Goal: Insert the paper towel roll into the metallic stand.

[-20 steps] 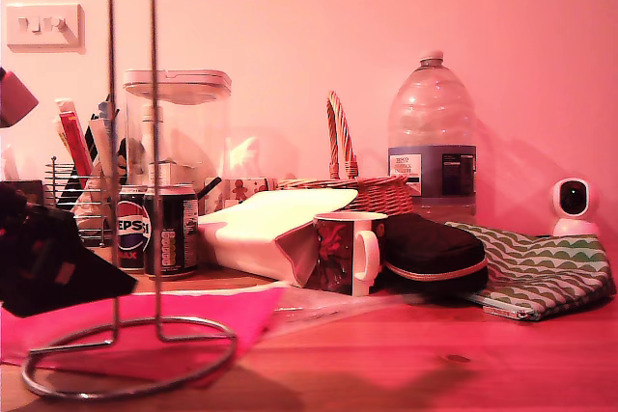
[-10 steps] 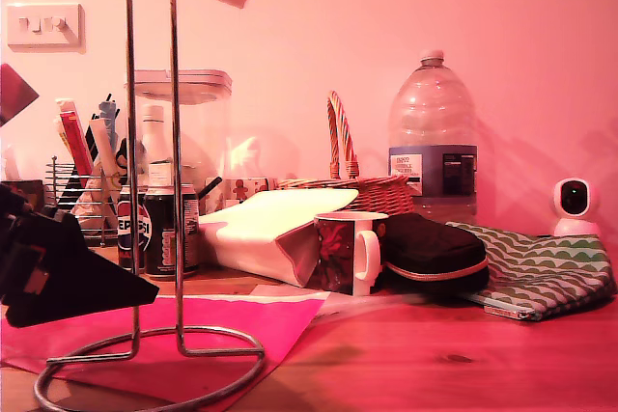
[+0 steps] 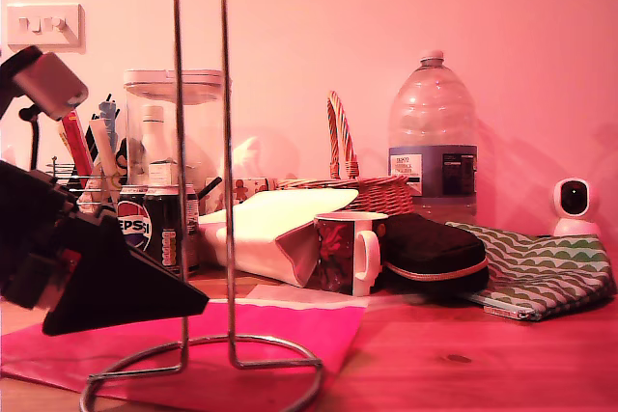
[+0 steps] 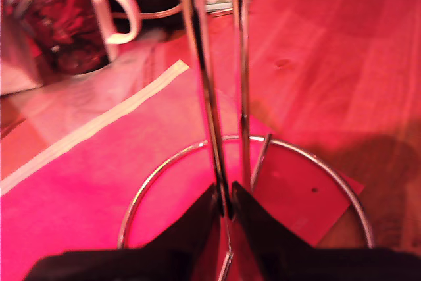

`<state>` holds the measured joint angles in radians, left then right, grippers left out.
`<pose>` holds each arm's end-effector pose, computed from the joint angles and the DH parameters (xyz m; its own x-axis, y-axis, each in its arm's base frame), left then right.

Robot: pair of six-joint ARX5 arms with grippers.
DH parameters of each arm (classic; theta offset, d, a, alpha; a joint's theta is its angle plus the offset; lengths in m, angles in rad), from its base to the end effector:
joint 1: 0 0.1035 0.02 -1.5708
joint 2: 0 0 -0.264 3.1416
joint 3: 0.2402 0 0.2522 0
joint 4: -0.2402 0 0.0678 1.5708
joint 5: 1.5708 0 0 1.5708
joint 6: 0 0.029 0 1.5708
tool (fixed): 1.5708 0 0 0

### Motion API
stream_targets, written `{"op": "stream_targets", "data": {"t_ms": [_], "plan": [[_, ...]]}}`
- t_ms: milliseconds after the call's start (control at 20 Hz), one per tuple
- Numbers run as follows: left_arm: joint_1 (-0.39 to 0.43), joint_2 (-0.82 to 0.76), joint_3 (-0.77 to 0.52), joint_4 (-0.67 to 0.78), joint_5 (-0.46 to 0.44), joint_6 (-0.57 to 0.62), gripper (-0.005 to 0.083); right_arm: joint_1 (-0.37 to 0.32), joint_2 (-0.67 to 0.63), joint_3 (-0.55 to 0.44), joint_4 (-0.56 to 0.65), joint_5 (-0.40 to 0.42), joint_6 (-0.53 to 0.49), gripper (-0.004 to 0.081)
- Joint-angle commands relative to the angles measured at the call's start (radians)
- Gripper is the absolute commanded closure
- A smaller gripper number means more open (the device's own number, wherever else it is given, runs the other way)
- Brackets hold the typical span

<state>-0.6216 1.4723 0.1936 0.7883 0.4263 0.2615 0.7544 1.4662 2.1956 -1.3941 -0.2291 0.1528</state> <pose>0.1598 -0.1292 0.1045 0.4122 -0.8039 -0.4288 0.8976 0.4389 0.0399 0.1490 0.1491 0.5148 0.4030 0.6904 -0.6007 -0.7195 0.6447 0.2583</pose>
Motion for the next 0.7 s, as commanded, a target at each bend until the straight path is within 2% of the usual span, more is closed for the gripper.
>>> {"op": "stream_targets", "data": {"t_ms": [0, 200, 400, 650], "plan": [[-0.040, 0.007, 0.003, -0.020, 0.027, 0.019, 0.0798, 0.005, 0.010, 0.011, 0.027, -0.008, 0.005, 0.0783], [-0.079, 0.008, 0.025, -0.111, 0.030, 0.058, 0.0798, 0.005, 0.010, 0.012, 0.027, -0.008, 0.005, 0.0783], [-0.109, 0.009, 0.053, -0.137, 0.029, 0.061, 0.0798, 0.006, 0.016, 0.012, 0.029, -0.024, 0.005, 0.0783], [-0.109, 0.009, 0.084, -0.137, 0.010, 0.061, 0.0798, 0.056, 0.078, 0.012, 0.027, -0.023, 0.020, 0.0783]]}}
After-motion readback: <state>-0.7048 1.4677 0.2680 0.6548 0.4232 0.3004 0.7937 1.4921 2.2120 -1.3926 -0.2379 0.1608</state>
